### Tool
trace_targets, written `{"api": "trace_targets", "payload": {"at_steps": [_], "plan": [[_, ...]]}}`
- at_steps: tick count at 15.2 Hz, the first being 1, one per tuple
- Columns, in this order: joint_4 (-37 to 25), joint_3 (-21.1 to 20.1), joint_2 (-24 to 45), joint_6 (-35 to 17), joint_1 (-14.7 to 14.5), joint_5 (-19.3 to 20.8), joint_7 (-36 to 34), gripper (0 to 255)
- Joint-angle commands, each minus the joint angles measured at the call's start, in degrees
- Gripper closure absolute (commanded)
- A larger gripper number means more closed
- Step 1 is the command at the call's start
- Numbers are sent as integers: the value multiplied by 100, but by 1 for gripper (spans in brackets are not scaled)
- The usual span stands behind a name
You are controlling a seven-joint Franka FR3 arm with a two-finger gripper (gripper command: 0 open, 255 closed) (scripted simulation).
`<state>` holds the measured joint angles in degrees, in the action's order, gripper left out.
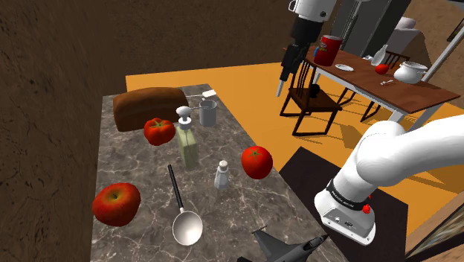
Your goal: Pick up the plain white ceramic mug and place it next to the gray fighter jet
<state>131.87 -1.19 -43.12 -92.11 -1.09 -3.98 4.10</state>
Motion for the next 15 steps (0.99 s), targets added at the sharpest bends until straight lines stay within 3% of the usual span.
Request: {"api": "trace_targets", "payload": {"at_steps": [1,15], "plan": [[0,0,0,0,0,0,0,0],[-511,-170,2648,-2122,-242,161,675,0]]}}
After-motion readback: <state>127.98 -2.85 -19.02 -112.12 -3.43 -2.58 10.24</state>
